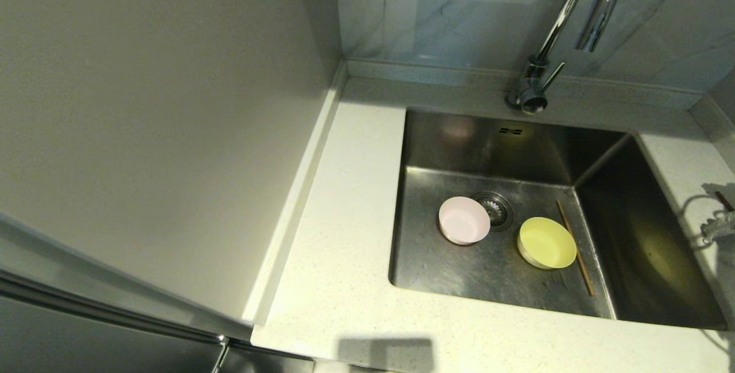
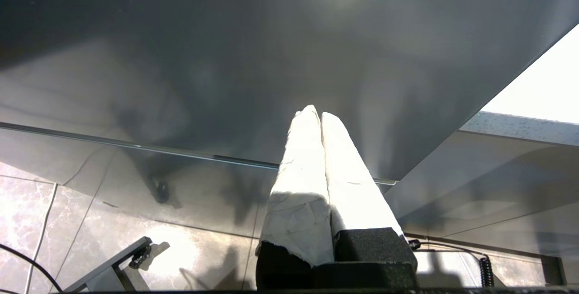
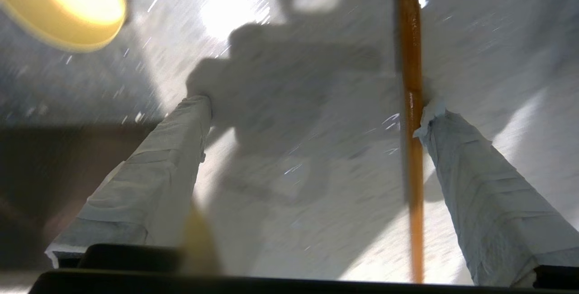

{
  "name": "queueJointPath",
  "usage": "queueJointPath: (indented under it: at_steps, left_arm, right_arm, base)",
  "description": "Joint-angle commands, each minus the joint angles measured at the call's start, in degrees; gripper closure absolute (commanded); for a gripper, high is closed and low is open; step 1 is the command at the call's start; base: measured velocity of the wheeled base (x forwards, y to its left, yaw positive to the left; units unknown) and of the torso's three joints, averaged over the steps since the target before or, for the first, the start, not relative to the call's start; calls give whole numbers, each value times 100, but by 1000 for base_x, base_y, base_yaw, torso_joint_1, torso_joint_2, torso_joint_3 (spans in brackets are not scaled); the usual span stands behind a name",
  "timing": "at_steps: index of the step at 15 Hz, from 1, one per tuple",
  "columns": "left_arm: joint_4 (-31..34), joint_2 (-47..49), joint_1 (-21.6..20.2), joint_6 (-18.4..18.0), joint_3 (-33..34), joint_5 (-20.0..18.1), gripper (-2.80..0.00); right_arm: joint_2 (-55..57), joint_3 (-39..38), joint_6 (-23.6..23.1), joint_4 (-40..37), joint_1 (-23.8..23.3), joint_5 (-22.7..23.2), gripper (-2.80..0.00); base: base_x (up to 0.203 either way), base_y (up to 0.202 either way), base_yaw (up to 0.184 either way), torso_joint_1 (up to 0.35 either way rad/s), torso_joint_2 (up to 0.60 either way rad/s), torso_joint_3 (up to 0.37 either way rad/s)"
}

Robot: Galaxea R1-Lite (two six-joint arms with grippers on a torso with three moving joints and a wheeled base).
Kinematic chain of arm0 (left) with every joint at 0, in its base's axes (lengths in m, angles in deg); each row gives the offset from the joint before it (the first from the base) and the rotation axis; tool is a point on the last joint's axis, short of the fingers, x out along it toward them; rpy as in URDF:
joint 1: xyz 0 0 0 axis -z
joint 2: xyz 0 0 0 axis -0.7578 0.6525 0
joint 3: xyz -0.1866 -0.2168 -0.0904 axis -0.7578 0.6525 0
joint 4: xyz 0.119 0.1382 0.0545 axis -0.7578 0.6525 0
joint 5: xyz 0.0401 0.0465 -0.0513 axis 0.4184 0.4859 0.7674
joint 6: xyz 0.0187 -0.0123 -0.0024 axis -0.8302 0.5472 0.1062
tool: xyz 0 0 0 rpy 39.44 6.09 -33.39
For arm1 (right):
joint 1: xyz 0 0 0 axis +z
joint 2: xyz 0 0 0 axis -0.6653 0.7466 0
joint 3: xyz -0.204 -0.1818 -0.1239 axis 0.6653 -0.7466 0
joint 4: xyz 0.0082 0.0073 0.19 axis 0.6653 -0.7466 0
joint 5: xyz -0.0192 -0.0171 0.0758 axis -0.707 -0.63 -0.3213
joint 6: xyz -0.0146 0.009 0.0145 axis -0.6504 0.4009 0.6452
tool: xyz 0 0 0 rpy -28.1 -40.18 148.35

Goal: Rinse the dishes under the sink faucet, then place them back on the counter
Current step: Turn on the faucet

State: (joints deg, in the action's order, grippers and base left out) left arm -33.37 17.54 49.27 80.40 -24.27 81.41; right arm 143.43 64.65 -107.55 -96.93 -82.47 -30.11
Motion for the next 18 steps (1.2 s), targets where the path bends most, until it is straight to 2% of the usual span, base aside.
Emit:
queueJointPath:
  at_steps: [1, 5, 9, 10, 12, 14, 16, 18]
  left_arm:
    - [-4, -18, 0, 2, 0, 3, 0]
    - [-4, -18, 0, 2, 0, 3, 0]
    - [-4, -18, 0, 2, 0, 3, 0]
    - [-4, -18, 0, 2, 0, 3, 0]
    - [-4, -18, 0, 2, 0, 3, 0]
    - [-4, -18, 0, 2, 0, 3, 0]
    - [-4, -18, 0, 2, 0, 3, 0]
    - [-4, -18, 0, 2, 0, 3, 0]
  right_arm:
    - [-91, 11, -9, -80, 16, 37, -280]
    - [-48, 221, -44, -27, 16, 20, -280]
    - [-85, 269, -576, 583, -202, 163, -280]
    - [-100, 302, -825, 610, -310, 388, -280]
    - [-129, 340, -1603, 386, -566, 948, -280]
    - [-120, 470, -2549, -353, -787, 1287, -280]
    - [-75, 583, -3557, -1022, -941, 1434, -280]
    - [-72, 604, -3836, -1201, -955, 1489, -280]
  base:
    - [0, 0, 0, 0, 0, 0]
    - [0, 0, 0, 0, 0, 0]
    - [0, 0, 0, 0, 0, 0]
    - [0, 0, 0, 0, 0, 0]
    - [0, 0, 0, 0, 0, 0]
    - [0, 0, 0, 0, 0, 0]
    - [0, 0, 0, 0, 0, 0]
    - [0, 0, 0, 0, 0, 0]
